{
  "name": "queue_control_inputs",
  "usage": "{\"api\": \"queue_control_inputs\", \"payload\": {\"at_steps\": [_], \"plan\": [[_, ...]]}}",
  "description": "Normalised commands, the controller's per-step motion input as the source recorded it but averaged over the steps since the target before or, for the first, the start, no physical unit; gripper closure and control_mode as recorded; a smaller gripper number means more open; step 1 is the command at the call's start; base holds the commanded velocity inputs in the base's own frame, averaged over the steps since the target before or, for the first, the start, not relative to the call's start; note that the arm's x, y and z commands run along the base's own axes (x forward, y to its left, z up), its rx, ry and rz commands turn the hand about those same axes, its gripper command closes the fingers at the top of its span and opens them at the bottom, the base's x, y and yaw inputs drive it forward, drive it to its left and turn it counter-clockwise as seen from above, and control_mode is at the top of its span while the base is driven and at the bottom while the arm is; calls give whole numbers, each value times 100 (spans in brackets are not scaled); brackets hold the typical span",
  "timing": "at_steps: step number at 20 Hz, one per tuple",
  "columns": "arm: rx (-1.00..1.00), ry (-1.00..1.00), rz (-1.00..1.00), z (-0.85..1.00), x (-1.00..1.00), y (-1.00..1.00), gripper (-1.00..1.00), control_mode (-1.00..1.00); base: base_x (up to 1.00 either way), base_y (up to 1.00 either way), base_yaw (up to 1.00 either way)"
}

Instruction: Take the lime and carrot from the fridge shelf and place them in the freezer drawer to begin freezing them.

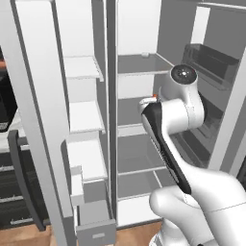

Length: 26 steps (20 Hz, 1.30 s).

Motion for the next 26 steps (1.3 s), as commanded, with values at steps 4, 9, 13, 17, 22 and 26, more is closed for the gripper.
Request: {"api": "queue_control_inputs", "payload": {"at_steps": [4,9,13,17,22,26], "plan": [[0,0,0,0,0,0,100,100,-35,16,6],[0,0,0,0,0,0,100,100,-4,30,10],[0,0,0,0,0,0,100,100,-20,28,10],[0,0,0,0,0,0,100,100,-40,16,13],[0,0,0,0,0,0,100,100,-46,7,13],[0,0,0,0,0,0,100,100,-10,25,12]]}}
